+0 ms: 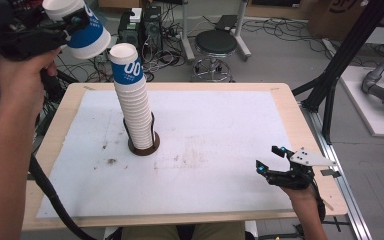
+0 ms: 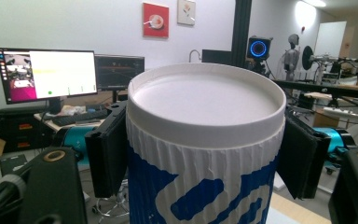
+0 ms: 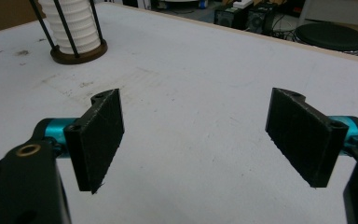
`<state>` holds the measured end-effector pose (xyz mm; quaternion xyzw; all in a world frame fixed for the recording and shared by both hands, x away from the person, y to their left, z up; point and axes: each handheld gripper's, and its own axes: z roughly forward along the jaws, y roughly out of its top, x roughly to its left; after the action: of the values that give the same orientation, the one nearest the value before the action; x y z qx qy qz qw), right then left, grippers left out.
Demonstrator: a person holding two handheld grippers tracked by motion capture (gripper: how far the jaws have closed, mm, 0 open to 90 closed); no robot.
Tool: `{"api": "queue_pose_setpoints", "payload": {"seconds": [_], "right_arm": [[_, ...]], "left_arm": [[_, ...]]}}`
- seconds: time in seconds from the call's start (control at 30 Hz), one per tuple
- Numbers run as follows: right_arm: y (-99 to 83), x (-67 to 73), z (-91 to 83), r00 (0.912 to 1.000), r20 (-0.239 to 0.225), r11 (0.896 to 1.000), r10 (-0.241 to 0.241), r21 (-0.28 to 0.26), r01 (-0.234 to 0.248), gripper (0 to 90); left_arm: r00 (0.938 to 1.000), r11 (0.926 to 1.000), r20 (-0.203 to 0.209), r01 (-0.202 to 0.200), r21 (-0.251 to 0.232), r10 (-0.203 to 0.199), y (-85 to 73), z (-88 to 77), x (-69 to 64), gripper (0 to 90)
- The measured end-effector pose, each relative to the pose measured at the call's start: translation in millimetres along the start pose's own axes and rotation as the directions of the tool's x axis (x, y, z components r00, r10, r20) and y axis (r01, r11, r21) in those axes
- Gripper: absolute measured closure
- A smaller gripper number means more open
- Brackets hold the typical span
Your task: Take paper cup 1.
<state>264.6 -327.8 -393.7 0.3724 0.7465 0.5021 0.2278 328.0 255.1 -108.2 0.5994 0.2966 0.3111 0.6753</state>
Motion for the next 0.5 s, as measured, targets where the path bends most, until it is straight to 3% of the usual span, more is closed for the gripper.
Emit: {"api": "queue_pose_setpoints", "payload": {"seconds": [0.27, 0.43, 0.5], "right_arm": [[0.2, 1.2, 1.1, 1.0000, -0.003, 1.000, -0.002, 0.001, 0.002, 19.6], [0.1, 2.2, 2.0, 1.0000, -0.006, 1.000, -0.002, 0.005, 0.002, 19.6], [0.0, 2.5, 2.8, 1.0000, -0.004, 1.000, -0.006, 0.006, 0.006, 19.6]], "left_arm": [[0.9994, 0.9997, -0.027, -0.020, 0.014, 0.021, -16.9, -29.0, 6.9, 28.3], [0.9994, 0.9998, -0.035, -0.006, 0.020, 0.006, -39.8, -49.5, 14.4, 28.3], [0.9994, 0.9990, -0.024, -0.024, 0.039, 0.025, -52.7, -57.6, 16.1, 28.3]]}}
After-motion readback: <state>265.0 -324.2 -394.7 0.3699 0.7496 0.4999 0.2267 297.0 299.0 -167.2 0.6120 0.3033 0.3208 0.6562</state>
